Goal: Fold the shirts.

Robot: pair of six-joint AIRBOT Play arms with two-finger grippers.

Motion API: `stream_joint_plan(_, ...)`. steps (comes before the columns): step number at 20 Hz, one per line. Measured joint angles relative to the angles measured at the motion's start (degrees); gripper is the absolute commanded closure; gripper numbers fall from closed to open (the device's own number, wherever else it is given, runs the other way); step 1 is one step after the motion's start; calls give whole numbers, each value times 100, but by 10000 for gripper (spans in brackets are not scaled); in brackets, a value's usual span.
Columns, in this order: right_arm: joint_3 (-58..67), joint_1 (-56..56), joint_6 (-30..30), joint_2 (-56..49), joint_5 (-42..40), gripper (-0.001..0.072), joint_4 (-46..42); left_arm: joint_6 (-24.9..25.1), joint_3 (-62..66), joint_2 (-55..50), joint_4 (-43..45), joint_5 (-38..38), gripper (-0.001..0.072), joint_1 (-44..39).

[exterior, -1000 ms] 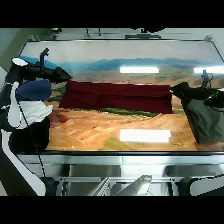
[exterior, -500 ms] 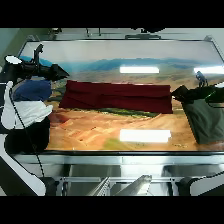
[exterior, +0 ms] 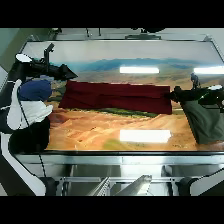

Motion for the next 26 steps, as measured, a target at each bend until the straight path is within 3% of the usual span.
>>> stream_joint_plan(6, 946, 44, 372, 2, 942, 693, 129, -13, 0, -136, 37, 337, 703, -1032)
stream_joint_plan(11, 2409, 212, 898, 197, 2076, 693, 1252, -413, 140, -691, 37, 1075, 703, -2306)
stream_joint_plan(16, 3307, 588, 1609, 431, 2594, 693, 1700, -973, 638, -1281, 20, 1641, 703, -3134)
stream_joint_plan(21, 3504, 1169, 1989, 509, 2597, 693, 1805, -1200, 752, -1329, -37, 1755, 702, -3254)
stream_joint_plan(26, 3541, 2109, 2090, 426, 1784, 692, 1812, -1274, 776, -247, -166, 400, 703, -2319)
